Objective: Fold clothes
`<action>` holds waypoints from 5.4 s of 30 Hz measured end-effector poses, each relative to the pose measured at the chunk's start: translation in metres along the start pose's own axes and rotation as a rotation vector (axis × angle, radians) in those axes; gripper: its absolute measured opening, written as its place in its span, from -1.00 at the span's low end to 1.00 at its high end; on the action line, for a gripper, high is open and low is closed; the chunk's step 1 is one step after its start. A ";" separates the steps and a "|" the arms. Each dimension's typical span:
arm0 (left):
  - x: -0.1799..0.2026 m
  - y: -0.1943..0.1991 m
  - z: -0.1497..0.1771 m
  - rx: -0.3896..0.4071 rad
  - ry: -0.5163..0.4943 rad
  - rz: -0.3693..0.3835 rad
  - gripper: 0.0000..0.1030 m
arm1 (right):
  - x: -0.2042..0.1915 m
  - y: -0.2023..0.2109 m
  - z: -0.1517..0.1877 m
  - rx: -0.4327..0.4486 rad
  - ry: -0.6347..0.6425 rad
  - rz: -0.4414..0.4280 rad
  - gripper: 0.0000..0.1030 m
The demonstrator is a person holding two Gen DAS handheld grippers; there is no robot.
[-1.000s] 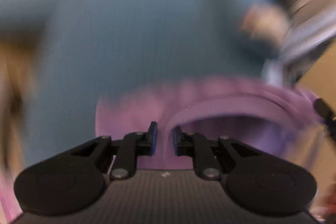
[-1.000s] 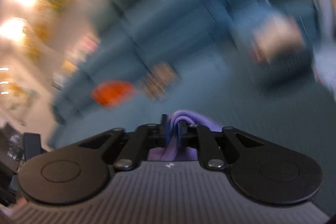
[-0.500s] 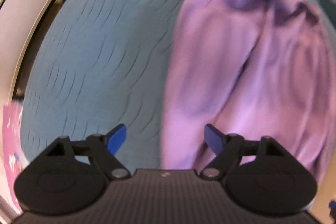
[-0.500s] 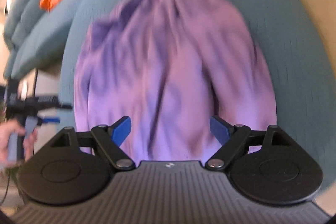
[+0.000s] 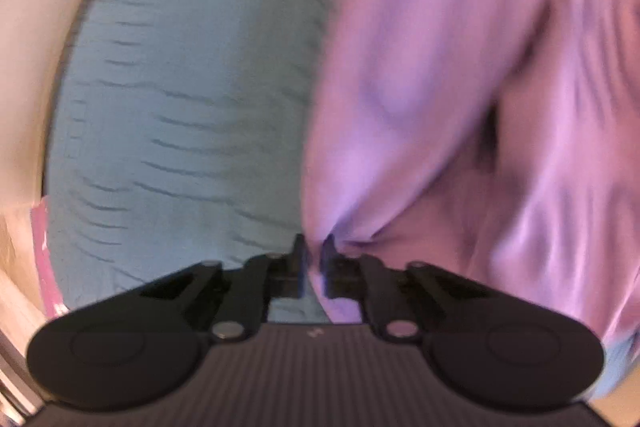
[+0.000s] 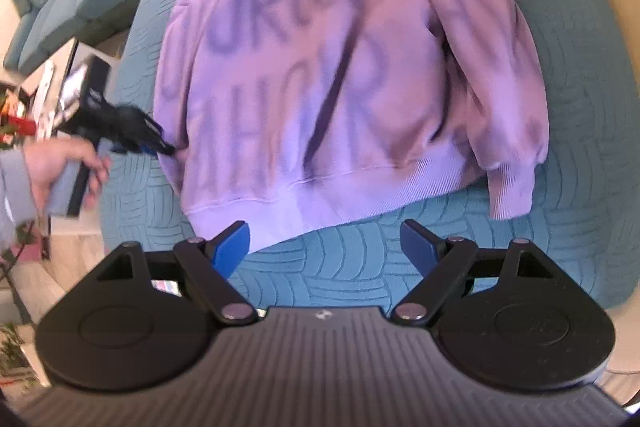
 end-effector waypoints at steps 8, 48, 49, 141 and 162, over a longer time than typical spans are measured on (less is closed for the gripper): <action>-0.090 0.121 -0.040 0.362 0.036 -0.070 -0.96 | -0.012 0.005 -0.005 0.038 -0.052 0.004 0.64; 0.071 0.031 0.168 -0.137 -0.035 -0.099 0.75 | 0.313 0.013 -0.086 0.135 -0.161 0.623 0.41; 0.070 0.030 0.168 -0.140 -0.046 -0.106 0.76 | 0.305 0.017 -0.082 0.178 -0.129 0.596 0.41; 0.029 0.001 0.159 -0.020 -0.194 -0.186 0.77 | 0.180 -0.048 0.011 -0.068 -0.027 0.168 0.43; 0.019 0.051 0.147 -0.030 -0.210 -0.281 0.79 | 0.298 -0.015 -0.050 0.370 -0.428 0.327 0.65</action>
Point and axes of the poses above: each gripper's, at about its wrist camera, not at the fingertips, and y roughly against the way its jaws point, x to its right, z to its underside, the point moved 4 cm from there along -y, roughly the way its jaws point, and after that the axes turned 2 degrees about -x, right-handed, at the moved point
